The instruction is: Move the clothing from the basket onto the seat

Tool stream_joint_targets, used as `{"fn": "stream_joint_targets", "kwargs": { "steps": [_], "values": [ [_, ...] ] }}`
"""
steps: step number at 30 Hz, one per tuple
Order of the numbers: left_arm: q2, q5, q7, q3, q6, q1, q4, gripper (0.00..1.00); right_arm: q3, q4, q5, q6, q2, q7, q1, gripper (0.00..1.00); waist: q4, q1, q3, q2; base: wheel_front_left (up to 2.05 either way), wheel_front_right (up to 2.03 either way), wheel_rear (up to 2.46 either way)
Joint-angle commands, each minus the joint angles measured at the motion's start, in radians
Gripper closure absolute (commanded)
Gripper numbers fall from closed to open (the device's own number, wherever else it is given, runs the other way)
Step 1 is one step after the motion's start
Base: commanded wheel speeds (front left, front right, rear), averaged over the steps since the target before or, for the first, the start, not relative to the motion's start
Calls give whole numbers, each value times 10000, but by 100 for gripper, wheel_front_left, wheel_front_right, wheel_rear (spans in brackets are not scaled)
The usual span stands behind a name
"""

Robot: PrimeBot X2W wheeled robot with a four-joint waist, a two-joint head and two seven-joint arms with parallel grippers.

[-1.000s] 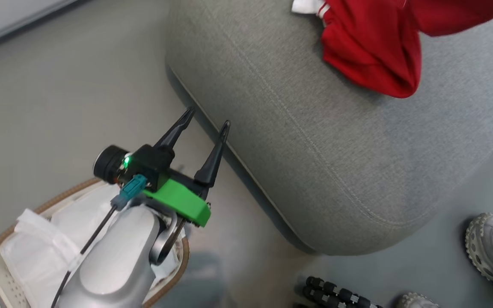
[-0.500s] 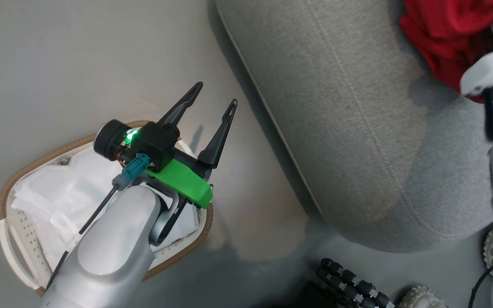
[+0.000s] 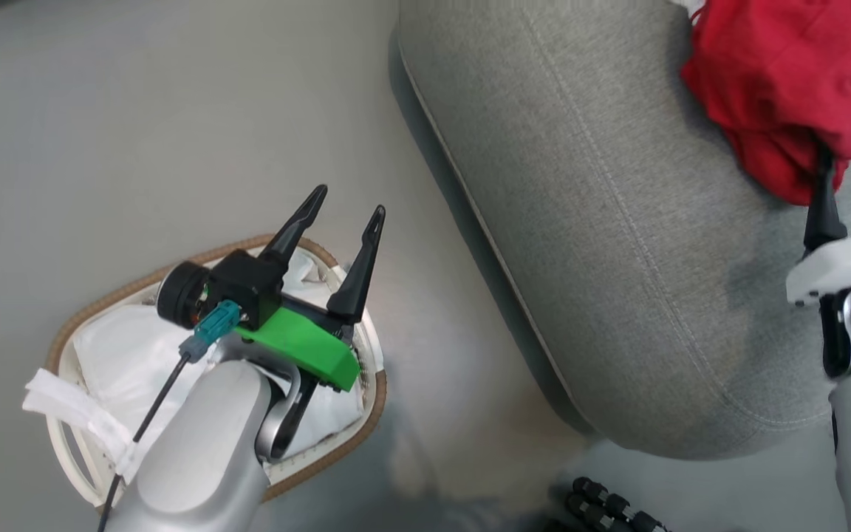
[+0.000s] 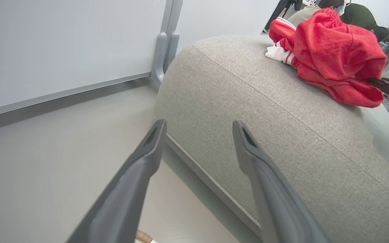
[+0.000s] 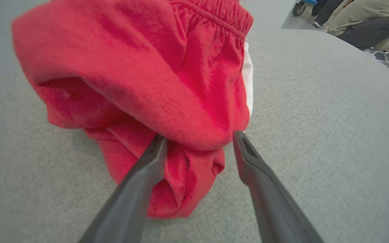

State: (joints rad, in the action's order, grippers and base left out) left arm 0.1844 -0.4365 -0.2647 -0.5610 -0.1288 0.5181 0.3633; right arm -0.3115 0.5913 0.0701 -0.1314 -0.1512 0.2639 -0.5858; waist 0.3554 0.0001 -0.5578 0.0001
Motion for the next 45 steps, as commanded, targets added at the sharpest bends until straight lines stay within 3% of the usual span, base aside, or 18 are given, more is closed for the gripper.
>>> {"fn": "stream_joint_targets", "kwargs": {
  "steps": [1, 7, 15, 27, 35, 45],
  "values": [
    [-77, -7, 7, 177, -32, -310, 38, 0, 57, -176, 79, 14, -83, 7, 379, 0, -37, -1, 836, -1, 0, 0, 0],
    [-424, 249, 7, 1106, -32, -1160, 131, 0, 593, -1122, 317, 14, -25, 7, 1420, 0, -418, -1, 1873, -1, 0, 0, 0],
    [-883, 1036, 9, 3020, -23, -2323, 247, 0, 1617, -2161, 552, 14, 618, 9, 2009, 0, -1438, -1, 2864, -1, 0, 0, 0],
    [-1276, 2148, 7, 5186, 69, -3168, 367, 0, 3276, -2030, 516, 14, 983, 9, 1984, 0, -3015, -1, 3608, -1, 0, 0, 0],
    [-1332, 2248, 7, 5715, 107, -3654, 352, 0, 3636, -1937, 1034, 14, 972, 9, 2398, 0, -3612, -1, 4145, -1, 0, 0, 0],
    [-1331, 2167, 7, 5820, 389, -4737, 178, 0, 3655, -1759, 1101, 14, 977, 9, 3478, 0, -3708, -1, 5084, -1, 0, 0, 0]
  ]
}}
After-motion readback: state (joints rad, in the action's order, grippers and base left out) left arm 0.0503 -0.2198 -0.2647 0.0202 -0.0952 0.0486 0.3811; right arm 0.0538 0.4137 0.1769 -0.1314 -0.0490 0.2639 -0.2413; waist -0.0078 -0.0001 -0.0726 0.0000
